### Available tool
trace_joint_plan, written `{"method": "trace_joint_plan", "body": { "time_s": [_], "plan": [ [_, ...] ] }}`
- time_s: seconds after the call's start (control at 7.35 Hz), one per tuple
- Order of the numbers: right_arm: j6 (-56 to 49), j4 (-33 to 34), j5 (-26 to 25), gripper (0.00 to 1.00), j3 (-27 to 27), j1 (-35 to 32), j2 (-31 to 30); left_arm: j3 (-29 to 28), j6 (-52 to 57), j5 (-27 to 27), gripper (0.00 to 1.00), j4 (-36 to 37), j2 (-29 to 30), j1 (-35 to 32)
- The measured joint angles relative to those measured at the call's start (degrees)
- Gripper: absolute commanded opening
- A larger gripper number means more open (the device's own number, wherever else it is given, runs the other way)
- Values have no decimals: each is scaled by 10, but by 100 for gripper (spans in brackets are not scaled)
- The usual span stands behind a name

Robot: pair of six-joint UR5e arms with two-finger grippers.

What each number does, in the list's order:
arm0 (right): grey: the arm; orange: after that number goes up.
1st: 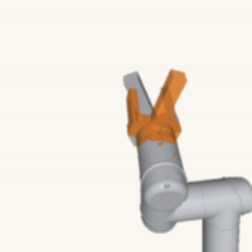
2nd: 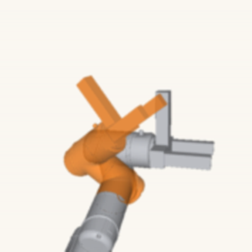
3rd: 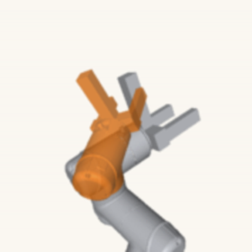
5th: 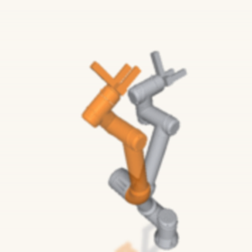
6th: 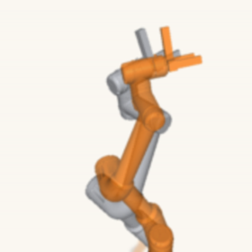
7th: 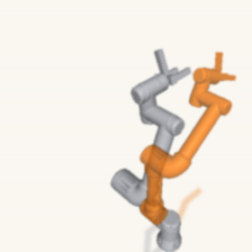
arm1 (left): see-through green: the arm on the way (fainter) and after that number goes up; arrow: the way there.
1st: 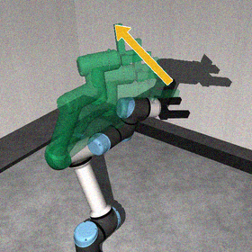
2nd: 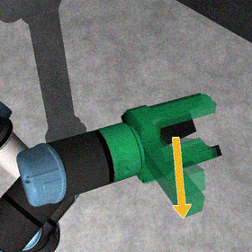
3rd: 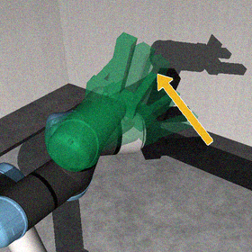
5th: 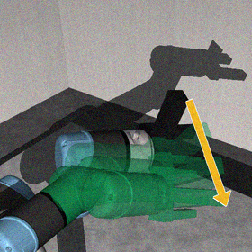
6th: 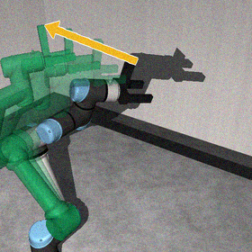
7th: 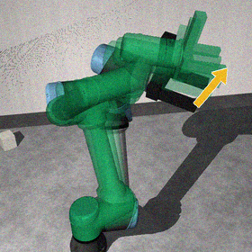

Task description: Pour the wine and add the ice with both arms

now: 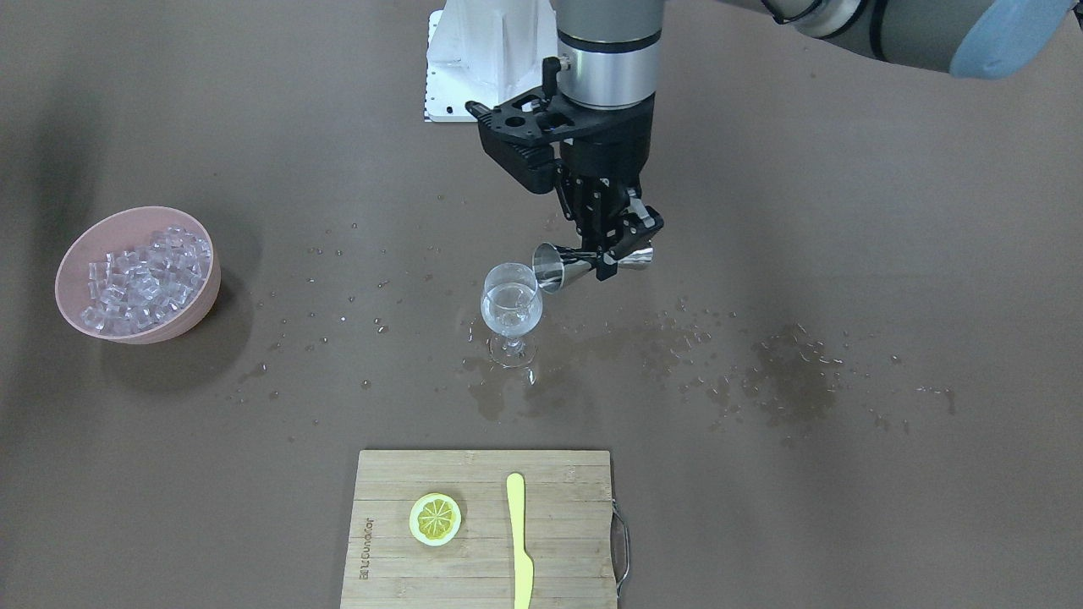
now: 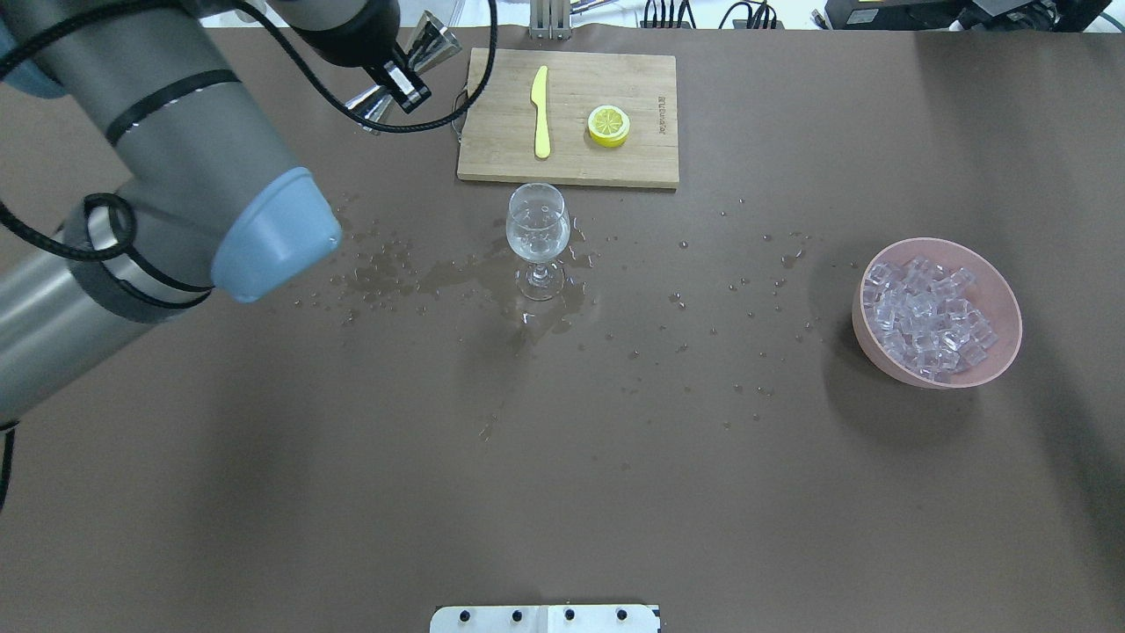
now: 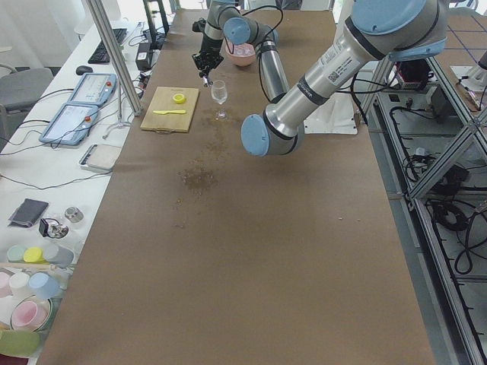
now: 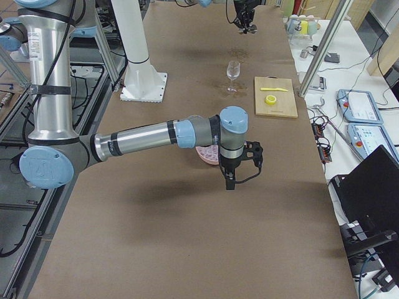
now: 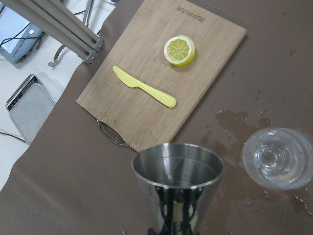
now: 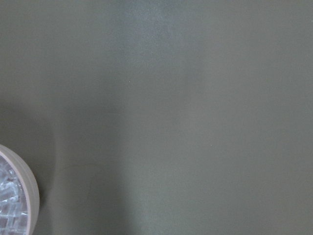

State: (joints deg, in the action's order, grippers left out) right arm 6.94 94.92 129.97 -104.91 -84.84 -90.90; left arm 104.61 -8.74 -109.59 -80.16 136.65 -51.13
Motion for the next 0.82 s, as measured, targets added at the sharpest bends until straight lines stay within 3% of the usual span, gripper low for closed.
{"method": "trace_joint_plan", "body": {
  "time_s": [0.54,0.82],
  "plan": [
    [-1,-1,0,100,-1,0,0,44,-152,-29,0,-168,-158,-79],
    [-1,-1,0,100,-2,0,0,49,-243,-29,0,-313,-262,-103]
  ]
}}
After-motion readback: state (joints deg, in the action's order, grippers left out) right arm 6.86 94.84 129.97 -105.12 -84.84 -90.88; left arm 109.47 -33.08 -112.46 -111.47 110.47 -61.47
